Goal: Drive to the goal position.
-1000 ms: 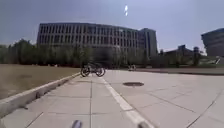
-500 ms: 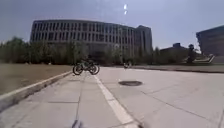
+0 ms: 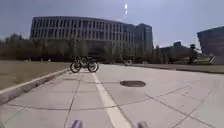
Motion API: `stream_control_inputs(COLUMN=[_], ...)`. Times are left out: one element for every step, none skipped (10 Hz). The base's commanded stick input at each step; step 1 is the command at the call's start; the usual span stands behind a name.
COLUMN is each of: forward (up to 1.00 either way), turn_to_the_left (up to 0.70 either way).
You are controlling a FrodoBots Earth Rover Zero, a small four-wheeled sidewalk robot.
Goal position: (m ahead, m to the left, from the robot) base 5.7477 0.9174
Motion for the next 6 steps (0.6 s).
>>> stream_control_inputs(forward=[0.85, 0.85, 0.85, 0.85, 0.85, 0.85], turn_to_the_left=[0.00, 0.00, 0.00, 0.00, 0.00, 0.00])
